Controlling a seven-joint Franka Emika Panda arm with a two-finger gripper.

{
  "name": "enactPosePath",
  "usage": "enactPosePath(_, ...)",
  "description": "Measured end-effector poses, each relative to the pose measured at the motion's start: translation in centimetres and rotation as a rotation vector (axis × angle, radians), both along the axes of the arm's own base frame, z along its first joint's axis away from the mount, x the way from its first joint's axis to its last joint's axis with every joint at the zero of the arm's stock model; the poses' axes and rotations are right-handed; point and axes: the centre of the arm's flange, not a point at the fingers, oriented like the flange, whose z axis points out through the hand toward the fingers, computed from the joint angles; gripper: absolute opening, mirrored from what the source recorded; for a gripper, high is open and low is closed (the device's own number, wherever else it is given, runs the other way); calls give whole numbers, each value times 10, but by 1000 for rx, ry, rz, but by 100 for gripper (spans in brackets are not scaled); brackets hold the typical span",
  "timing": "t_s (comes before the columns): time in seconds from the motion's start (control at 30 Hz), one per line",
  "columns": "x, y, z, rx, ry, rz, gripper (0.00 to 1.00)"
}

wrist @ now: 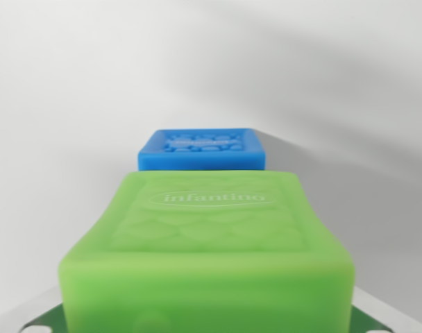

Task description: Stack cube

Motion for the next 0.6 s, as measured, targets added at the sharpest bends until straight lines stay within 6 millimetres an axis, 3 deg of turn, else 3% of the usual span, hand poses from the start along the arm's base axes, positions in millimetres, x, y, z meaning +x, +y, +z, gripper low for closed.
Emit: enactPosePath(0.6,0,1,-24,0,0,2,0)
